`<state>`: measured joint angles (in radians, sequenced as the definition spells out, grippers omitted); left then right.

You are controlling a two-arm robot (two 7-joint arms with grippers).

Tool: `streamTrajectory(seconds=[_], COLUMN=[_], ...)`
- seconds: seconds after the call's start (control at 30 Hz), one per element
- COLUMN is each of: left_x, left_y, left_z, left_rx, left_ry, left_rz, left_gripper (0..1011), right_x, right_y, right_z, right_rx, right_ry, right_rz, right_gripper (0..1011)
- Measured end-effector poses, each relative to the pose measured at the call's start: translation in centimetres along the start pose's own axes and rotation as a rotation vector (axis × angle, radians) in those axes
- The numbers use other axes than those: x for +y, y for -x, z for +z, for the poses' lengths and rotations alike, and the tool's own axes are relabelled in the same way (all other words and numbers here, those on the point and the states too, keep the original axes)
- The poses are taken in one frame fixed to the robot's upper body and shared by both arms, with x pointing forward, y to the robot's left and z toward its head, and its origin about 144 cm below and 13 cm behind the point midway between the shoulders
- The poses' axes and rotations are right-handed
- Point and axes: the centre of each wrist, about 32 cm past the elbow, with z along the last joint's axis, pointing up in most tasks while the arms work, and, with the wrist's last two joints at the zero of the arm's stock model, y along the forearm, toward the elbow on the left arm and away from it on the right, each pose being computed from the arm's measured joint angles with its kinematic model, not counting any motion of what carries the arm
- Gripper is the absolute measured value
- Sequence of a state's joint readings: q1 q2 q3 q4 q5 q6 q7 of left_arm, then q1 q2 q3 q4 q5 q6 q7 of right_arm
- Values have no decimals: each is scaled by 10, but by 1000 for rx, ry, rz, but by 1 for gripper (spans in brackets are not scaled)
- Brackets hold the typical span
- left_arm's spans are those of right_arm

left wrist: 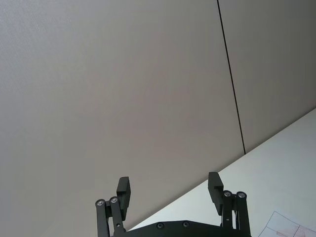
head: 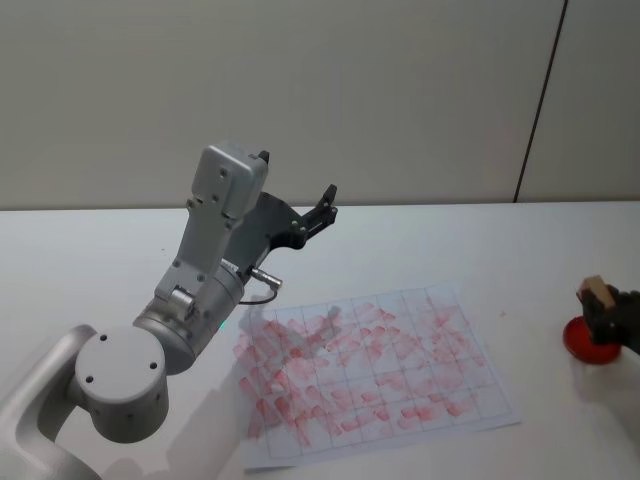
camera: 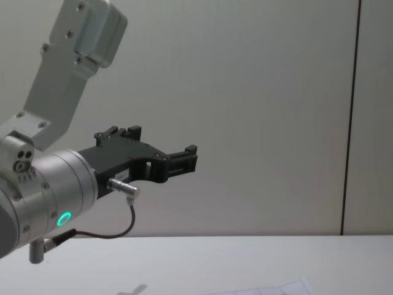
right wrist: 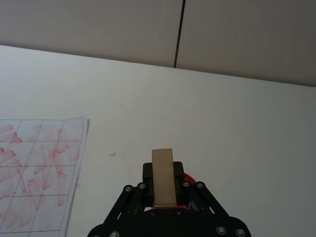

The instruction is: Use the one hand to pick up the stamp and affix it onto the A4 paper.

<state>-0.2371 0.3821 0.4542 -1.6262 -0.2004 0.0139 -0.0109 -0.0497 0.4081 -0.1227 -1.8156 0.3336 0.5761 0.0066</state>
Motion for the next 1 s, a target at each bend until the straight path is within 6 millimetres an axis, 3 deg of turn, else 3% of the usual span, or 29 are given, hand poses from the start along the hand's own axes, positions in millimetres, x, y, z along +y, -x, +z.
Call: streamTrajectory(seconds=[0.8, 0.97, 1.0], left_x=[0, 0, 0], left_y=[0, 0, 0], left_z=[0, 0, 0], left_rx=[0, 0, 0], left_ry=[0, 0, 0], left_rz=[0, 0, 0], left_gripper=[1001, 1001, 1001], right_x=[21, 24, 25], right_y=[-16, -16, -15], right_z=[-25, -26, -26], right_rx=[72, 81, 82], right_ry=[60, 58, 58], right_rz=[-3, 12, 13], right_gripper=[219, 319, 381])
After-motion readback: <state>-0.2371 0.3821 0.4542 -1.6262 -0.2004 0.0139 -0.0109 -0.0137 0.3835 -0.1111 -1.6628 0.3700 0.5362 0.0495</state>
